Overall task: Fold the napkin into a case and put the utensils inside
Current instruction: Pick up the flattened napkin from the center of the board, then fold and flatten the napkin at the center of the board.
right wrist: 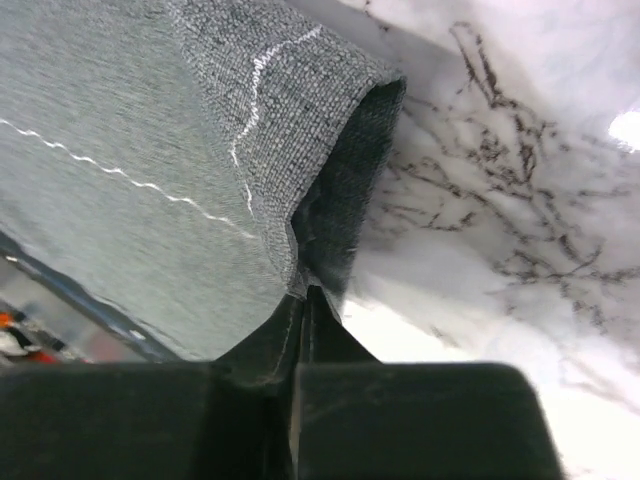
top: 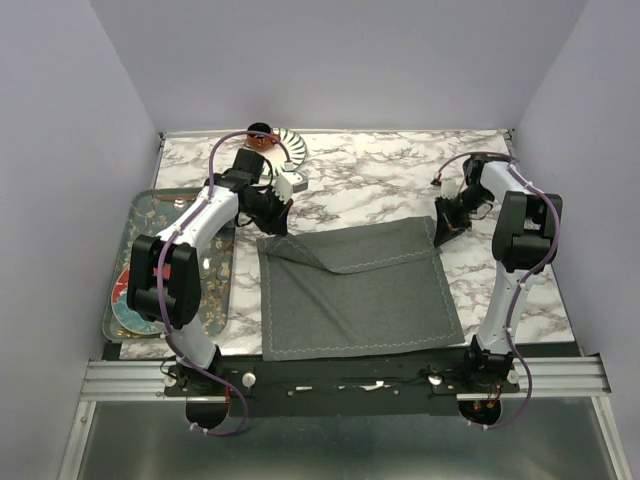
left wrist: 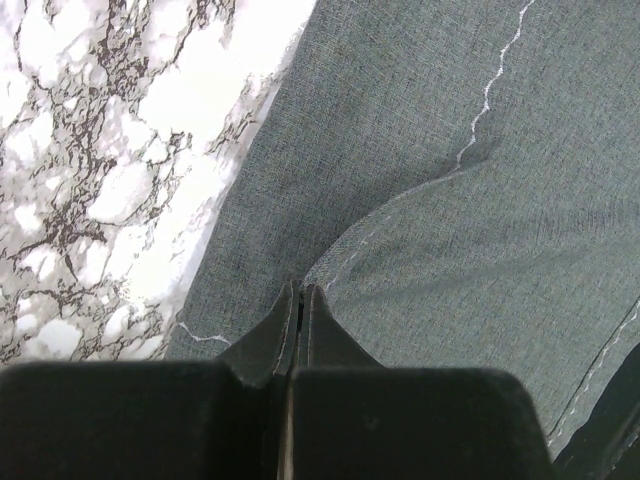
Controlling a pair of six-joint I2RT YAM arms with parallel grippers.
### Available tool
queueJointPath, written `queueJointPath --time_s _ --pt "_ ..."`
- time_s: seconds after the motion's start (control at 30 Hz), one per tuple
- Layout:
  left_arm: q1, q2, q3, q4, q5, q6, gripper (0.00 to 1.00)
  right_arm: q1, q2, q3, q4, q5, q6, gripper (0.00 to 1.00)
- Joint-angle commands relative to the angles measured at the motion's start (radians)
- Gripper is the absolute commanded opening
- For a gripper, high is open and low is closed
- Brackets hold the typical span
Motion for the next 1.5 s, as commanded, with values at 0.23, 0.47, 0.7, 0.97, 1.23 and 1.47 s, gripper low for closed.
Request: queueJointPath --time_s 0.23,0.47,0.7,0.97,1.23,1.47 --pt "0.008 0.082 0.141 0.084 -0.104 -0.091 0.00 -0.020 -0.030 0.223 -0.037 -0.014 0.052 0.01" --pt "0.037 0.225 0.419 0.120 -0.157 -0.113 0.00 -0.046 0.104 0.576 -0.042 -0.017 0.110 0.01" --pt "0.106 0.260 0.549 0.216 -0.158 -0.154 0.00 -0.061 0.057 0.698 -0.002 -0.031 0.130 0.01" --pt "0.114 0.139 0.348 0.198 0.015 -0.045 0.00 -0.064 -0.084 0.463 -0.048 -0.042 0.046 0.01" --pt "0.083 -0.101 -0.062 0.226 0.057 0.090 0.00 -0.064 -0.217 0.068 -0.063 0.066 -0.011 0.01" --pt "-0.012 -0.238 -0.311 0.308 -0.028 0.113 0.00 -0.070 -0.192 -0.049 -0.057 0.199 -0.022 0.01"
